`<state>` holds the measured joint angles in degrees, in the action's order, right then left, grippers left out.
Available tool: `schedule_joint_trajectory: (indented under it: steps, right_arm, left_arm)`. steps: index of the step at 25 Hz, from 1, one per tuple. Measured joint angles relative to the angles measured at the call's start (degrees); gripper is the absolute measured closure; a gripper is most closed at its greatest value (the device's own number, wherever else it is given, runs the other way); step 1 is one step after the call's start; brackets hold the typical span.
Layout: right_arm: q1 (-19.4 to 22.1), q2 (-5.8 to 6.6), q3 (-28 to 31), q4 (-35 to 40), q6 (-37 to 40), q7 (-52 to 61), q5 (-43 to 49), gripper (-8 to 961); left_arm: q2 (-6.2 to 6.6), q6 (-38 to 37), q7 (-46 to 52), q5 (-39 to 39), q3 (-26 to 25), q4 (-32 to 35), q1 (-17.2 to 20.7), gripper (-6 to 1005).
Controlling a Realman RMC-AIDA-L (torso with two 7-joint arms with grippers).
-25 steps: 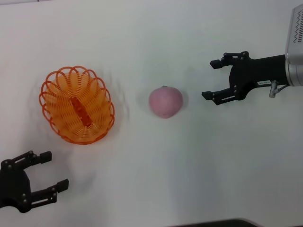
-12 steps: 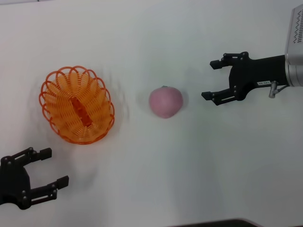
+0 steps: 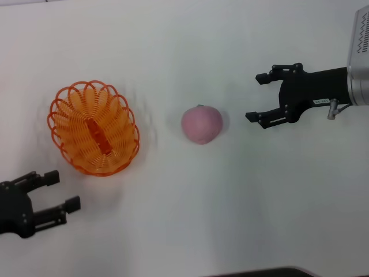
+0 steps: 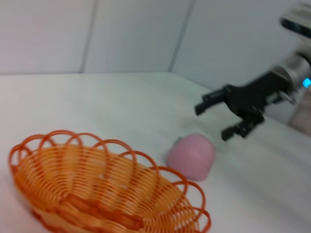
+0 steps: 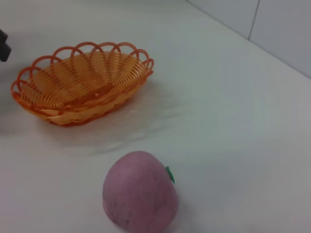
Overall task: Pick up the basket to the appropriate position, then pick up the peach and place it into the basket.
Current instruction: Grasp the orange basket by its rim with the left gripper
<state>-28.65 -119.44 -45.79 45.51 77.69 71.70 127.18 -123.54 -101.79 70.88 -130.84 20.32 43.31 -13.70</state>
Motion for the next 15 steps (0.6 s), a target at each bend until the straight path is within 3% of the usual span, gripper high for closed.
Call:
schedule_joint_trajectory:
  steps: [9, 15]
  right_arm:
    - [0.00, 0.00, -0.01, 0.02, -0.10, -0.34, 0.00, 6]
    - [0.00, -0.03, 0.00, -0.08, -0.85, -0.33, 0.00, 6]
  left_arm:
    - [1.23, 0.18, 11.32, -0.26, -0.27, 0.13, -2.36, 162]
    - [3.35, 2.50, 26.69, -0.47, -2.16, 0.21, -5.38, 164]
